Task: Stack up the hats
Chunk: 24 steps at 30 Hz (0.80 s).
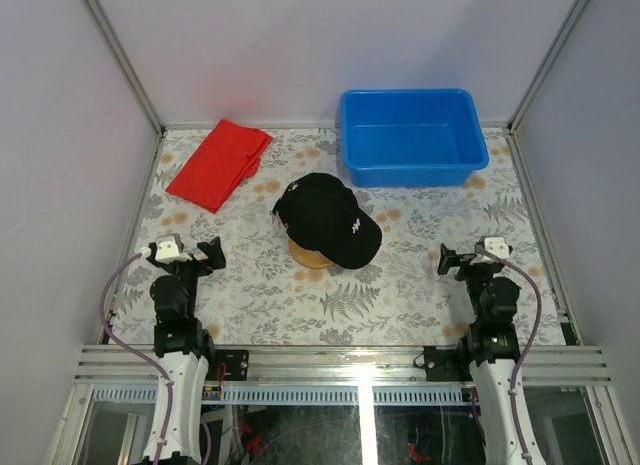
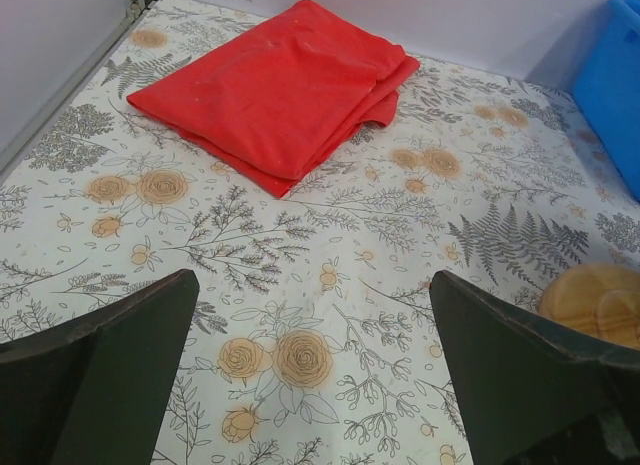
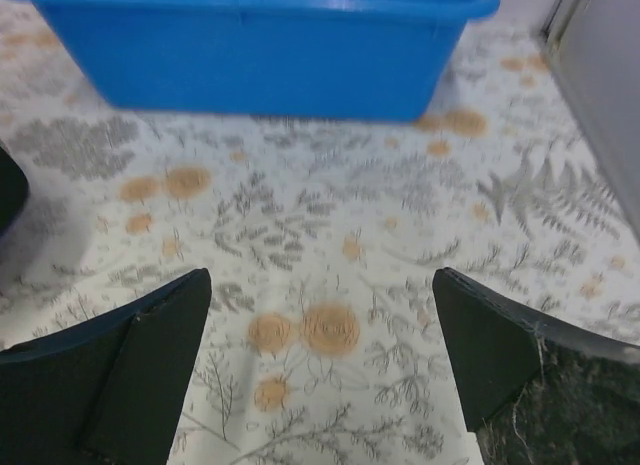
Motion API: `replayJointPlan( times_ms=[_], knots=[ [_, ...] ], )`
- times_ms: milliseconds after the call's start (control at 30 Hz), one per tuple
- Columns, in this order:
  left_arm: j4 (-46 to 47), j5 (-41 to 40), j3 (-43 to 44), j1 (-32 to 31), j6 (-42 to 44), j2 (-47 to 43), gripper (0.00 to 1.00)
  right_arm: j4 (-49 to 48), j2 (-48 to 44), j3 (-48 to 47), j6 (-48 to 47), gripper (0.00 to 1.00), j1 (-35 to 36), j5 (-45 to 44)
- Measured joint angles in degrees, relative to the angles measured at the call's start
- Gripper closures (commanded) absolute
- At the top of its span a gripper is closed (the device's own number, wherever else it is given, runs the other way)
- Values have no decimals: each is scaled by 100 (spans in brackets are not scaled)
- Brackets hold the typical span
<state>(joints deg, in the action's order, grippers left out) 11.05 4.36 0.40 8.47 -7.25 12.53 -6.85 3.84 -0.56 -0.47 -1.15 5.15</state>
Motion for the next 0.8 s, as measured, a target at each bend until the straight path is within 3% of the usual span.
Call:
replayJointPlan(
  times_ms=[200,533,800],
  knots=[
    [0,-42,0,0,-22,9,0,-201,1224,22,103,1,0,-297],
    [0,-57,0,0,-42,9,0,-118,404,22,199,1,0,-566],
    [2,-61,0,0,-42,94,0,24,275,22,59,1,0,-109]
  ],
)
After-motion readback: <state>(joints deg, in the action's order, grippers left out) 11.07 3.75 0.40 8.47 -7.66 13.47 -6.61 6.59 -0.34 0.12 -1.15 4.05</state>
